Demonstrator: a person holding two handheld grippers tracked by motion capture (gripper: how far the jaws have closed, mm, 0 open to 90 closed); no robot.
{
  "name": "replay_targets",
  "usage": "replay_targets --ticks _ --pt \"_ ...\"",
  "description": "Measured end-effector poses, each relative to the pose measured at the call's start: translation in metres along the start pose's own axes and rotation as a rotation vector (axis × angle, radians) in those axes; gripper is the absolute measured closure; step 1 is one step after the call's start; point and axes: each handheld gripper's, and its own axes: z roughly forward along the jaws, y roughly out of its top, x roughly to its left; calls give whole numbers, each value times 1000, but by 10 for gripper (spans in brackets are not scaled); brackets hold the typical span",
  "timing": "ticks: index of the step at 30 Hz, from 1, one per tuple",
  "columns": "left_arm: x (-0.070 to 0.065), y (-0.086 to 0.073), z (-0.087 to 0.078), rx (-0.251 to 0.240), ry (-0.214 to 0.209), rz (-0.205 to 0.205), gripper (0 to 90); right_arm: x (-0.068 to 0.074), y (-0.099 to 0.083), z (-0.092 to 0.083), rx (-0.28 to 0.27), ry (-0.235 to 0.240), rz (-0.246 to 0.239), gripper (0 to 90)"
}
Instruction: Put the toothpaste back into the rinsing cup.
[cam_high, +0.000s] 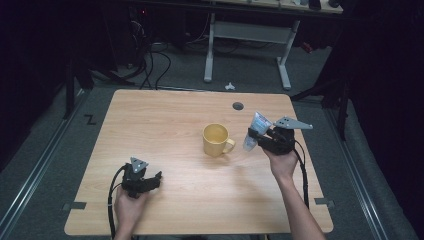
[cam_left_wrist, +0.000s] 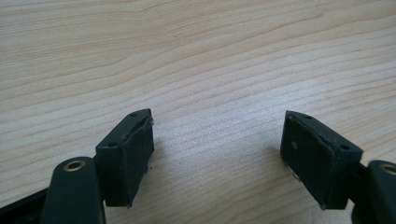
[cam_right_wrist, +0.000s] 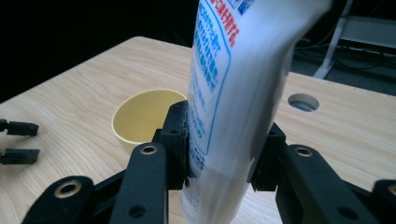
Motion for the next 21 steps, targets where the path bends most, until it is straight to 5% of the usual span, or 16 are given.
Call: replay_targets --ticks 21 --pt "0 0 0 0 0 1 261 12 20 1 -21 40 -40 652"
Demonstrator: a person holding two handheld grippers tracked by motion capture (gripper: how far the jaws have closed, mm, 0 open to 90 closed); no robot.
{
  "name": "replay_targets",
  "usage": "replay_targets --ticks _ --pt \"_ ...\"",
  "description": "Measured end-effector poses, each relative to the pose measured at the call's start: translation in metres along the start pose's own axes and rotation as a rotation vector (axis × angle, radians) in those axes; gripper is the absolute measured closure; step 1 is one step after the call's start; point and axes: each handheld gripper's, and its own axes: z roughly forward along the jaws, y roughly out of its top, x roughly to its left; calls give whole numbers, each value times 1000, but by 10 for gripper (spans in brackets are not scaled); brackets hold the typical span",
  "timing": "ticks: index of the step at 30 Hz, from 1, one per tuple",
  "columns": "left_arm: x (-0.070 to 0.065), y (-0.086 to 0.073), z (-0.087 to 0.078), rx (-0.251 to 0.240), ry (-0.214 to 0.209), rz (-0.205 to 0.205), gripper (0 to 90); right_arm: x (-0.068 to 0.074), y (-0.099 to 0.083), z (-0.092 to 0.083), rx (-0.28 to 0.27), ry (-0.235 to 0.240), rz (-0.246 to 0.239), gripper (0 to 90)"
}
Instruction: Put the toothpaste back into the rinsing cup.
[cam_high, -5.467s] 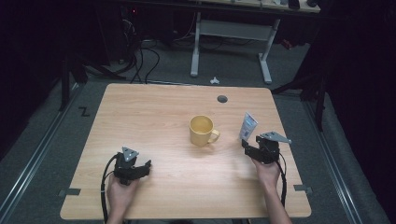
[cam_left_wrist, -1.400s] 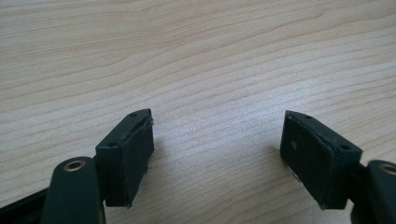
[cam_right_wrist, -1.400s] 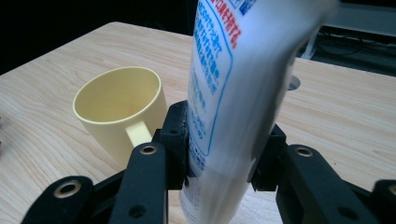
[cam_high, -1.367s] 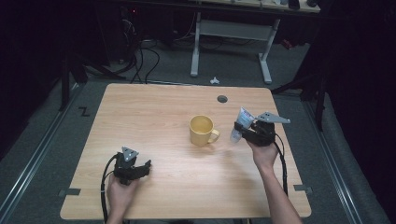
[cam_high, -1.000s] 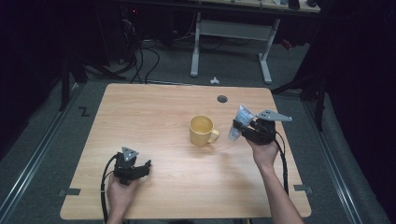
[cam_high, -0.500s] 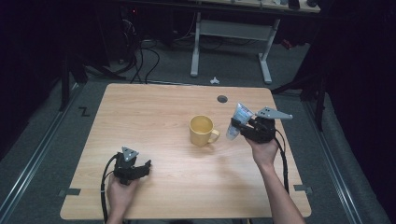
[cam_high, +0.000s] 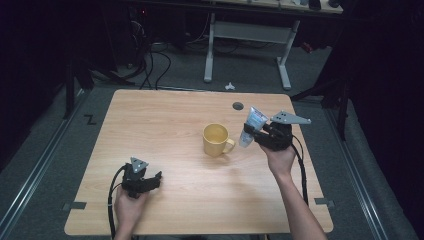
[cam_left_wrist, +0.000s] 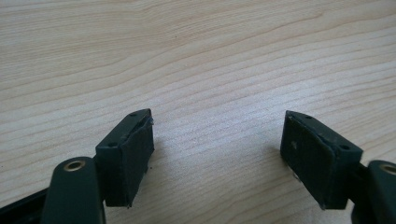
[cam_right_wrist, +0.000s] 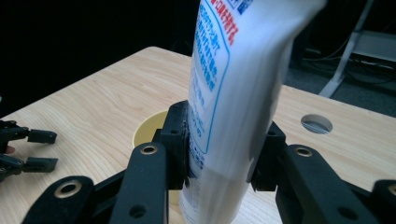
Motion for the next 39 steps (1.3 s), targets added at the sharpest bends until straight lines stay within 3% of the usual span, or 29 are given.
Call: replay_targets --ticks 3,7,19,39 --pt "0 0 0 1 -2 -1 260 5 4 1 7 -10 -36 651" --pt "0 0 0 1 -1 -1 261 8 7 3 13 -4 -48 651" --pt "0 0 0 1 -1 -1 261 14 20 10 7 30 -54 652" --pt "0 0 0 0 0 0 260 16 33 24 4 47 -49 652"
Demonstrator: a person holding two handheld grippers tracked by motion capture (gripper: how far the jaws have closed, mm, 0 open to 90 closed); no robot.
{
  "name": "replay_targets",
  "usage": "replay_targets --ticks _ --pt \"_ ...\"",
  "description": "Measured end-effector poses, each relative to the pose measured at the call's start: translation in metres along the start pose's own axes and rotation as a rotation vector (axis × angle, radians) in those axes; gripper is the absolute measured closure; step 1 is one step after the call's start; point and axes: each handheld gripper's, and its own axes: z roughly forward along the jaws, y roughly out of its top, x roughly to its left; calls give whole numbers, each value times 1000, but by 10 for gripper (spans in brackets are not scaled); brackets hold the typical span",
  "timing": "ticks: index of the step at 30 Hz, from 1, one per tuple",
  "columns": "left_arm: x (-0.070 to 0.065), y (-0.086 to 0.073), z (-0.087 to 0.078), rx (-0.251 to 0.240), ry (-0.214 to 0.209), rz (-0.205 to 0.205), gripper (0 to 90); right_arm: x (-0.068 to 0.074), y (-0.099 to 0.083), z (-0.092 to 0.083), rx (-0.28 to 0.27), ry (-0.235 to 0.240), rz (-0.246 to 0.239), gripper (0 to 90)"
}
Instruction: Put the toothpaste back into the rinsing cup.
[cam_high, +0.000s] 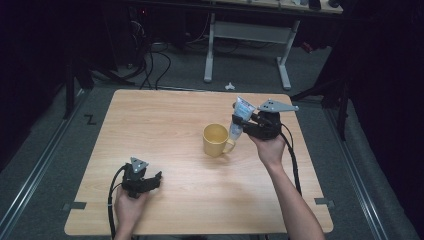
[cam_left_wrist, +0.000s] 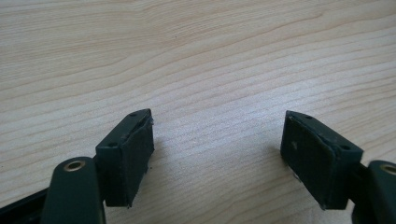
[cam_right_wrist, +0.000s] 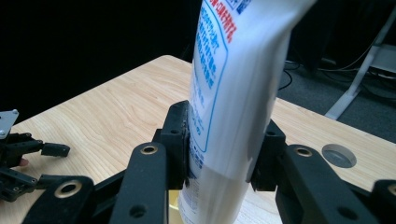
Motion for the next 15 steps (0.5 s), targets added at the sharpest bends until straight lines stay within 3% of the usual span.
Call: replay_targets --ticks 15 --pt "1 0 0 0 -5 -4 258 3 3 19 30 8 -4 652"
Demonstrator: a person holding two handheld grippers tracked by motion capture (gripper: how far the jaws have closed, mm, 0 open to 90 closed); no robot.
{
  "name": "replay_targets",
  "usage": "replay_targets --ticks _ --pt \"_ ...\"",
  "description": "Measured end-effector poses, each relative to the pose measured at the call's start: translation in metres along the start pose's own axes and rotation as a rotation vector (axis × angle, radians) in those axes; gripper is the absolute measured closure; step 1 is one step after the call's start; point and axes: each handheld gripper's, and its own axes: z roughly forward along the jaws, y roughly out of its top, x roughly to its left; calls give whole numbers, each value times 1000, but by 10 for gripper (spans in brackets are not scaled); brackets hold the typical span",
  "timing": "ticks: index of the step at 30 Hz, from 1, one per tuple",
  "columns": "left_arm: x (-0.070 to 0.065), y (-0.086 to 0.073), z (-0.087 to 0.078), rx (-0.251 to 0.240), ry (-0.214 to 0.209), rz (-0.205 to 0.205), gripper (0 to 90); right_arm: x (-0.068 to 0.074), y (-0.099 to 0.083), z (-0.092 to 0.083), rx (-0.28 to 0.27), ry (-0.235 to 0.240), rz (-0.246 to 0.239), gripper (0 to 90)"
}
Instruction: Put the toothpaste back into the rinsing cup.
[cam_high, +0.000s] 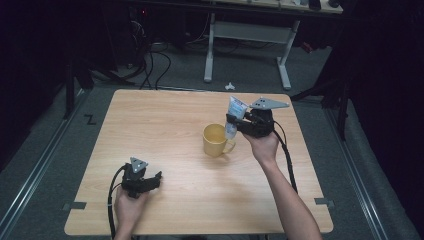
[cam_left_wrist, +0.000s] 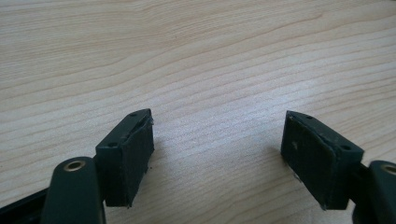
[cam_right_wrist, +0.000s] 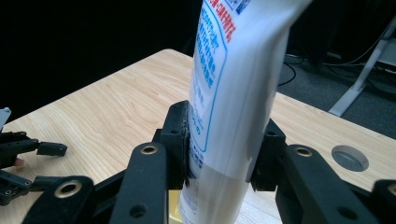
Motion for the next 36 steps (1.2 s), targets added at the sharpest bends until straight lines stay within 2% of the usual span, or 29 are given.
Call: replay_targets --ticks 22,31,36 --pt "0 0 0 -3 -2 -5 259 4 0 24 12 19 9 652" --pt "1 0 0 -3 -4 -6 259 6 -3 34 36 12 12 652" --pt "1 0 0 -3 -4 -6 259 7 -5 40 62 -3 -7 651"
